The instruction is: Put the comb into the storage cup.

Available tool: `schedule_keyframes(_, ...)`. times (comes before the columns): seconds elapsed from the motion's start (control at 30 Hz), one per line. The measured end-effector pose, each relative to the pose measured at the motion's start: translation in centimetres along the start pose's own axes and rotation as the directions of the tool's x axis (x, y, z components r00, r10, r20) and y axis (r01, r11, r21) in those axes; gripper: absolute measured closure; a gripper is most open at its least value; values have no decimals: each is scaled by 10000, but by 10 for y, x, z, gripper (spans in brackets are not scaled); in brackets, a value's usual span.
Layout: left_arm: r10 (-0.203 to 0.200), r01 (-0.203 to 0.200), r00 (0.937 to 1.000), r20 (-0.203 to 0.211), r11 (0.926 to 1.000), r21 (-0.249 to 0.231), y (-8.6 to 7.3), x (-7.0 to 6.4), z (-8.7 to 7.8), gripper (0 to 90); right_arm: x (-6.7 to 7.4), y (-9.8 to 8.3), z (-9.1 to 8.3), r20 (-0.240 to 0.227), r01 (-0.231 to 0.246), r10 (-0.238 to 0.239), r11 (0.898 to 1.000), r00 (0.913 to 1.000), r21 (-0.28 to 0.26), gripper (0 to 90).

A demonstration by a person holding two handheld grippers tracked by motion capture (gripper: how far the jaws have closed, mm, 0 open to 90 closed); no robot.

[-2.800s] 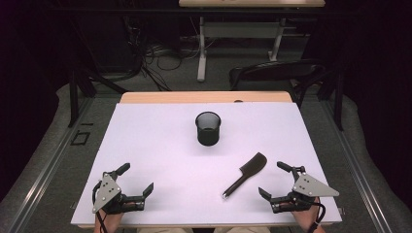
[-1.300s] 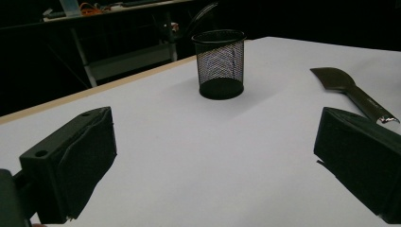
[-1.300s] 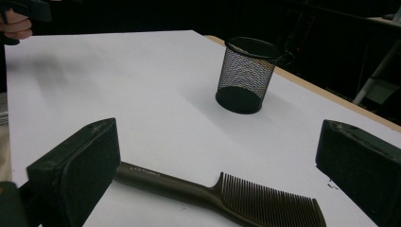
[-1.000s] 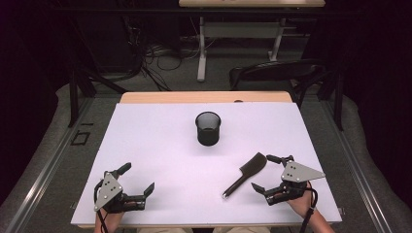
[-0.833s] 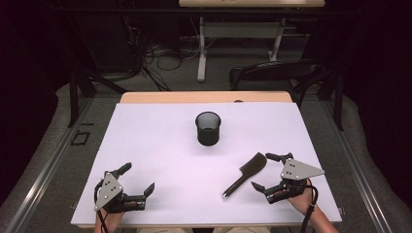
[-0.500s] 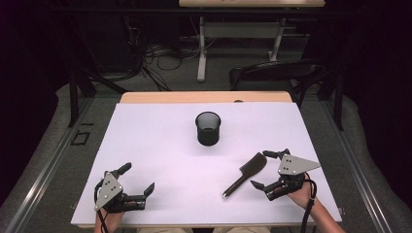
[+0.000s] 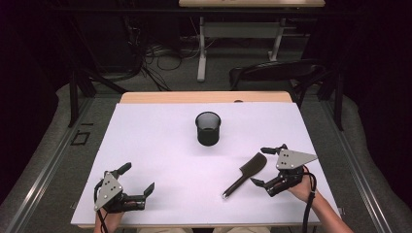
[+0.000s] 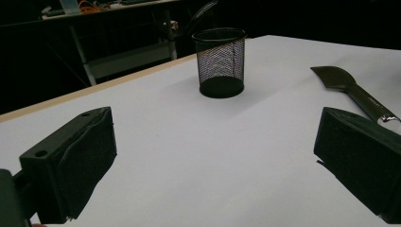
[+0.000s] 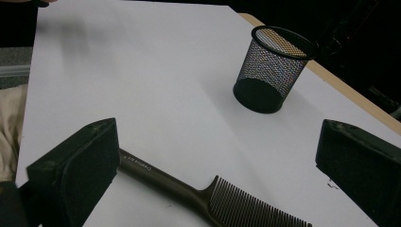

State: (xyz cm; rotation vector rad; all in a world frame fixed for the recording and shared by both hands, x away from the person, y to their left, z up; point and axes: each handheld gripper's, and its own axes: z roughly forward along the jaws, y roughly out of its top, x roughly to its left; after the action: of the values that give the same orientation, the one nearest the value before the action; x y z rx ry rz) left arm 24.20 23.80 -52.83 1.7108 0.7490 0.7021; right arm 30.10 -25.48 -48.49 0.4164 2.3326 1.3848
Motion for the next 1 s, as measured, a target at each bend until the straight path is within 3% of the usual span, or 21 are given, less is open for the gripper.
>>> schedule_keyframes(0.5, 7, -7, 10000, 3, 10000, -5, 0, 0, 0, 0, -6, 6, 4, -766, 485, -449, 9978, 9960, 454, 0)
schedule_keyframes(0.9, -12, 12, 10000, 28, 10000, -7, 0, 1, 1, 0, -8, 13, 13, -1498, 1118, -972, 9895, 9839, 919, 0)
schedule_keyframes(1.0, -34, 34, 10000, 30, 10000, -11, 0, 1, 0, 0, -9, 17, 16, -1785, 1382, -1181, 9849, 9768, 1043, 0)
